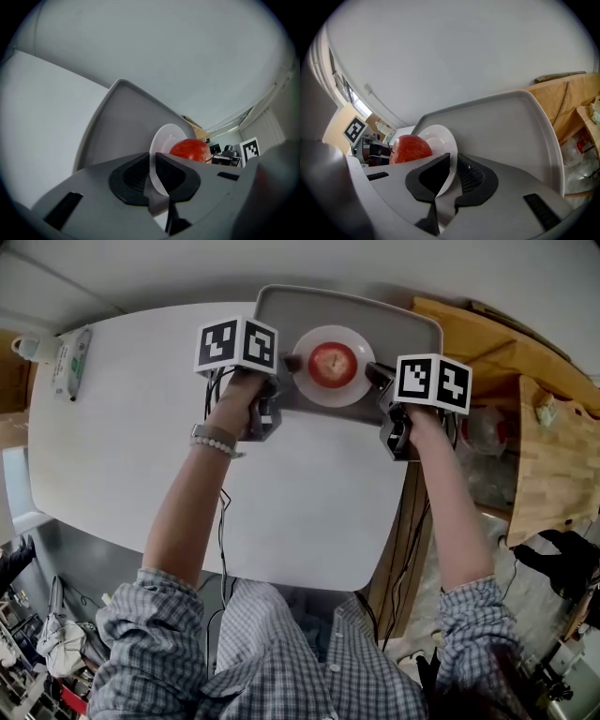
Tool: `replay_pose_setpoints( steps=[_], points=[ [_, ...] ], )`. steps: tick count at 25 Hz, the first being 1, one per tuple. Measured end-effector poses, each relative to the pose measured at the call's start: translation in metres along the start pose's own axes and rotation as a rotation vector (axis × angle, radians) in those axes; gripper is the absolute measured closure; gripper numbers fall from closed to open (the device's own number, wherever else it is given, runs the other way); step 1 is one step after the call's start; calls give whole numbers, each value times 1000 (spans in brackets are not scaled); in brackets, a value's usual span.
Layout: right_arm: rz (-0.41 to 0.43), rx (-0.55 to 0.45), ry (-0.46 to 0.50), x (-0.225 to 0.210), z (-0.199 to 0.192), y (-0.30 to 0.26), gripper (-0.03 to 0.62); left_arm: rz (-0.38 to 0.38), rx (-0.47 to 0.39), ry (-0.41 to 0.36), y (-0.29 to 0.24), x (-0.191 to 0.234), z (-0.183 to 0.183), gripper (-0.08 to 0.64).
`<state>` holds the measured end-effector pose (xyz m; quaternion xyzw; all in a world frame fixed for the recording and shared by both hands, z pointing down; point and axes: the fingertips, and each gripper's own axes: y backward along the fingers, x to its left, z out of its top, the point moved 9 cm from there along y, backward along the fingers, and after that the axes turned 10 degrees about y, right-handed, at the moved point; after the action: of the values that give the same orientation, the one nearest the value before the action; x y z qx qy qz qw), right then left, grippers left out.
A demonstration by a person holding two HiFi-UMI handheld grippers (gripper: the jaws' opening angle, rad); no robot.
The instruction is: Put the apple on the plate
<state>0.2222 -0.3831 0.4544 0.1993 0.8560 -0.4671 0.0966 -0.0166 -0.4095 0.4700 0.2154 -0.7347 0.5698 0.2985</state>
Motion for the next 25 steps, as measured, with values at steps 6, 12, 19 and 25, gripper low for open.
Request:
replay_pose_setpoints(
  steps=[6,12,19,25],
  points=[
    [-5,13,4,1,-2,0,543,34,-16,8,0,-2,0,522],
    [-8,14,22,1,-1,-2,543,-16,-40,82,3,3,2,522],
    [-19,10,101,2,-4,-4,543,-17,-56,133,4,9,2,522],
    [-50,-62,139,-3,-3,0,543,-21,-73,130,5,11,3,522]
  ],
)
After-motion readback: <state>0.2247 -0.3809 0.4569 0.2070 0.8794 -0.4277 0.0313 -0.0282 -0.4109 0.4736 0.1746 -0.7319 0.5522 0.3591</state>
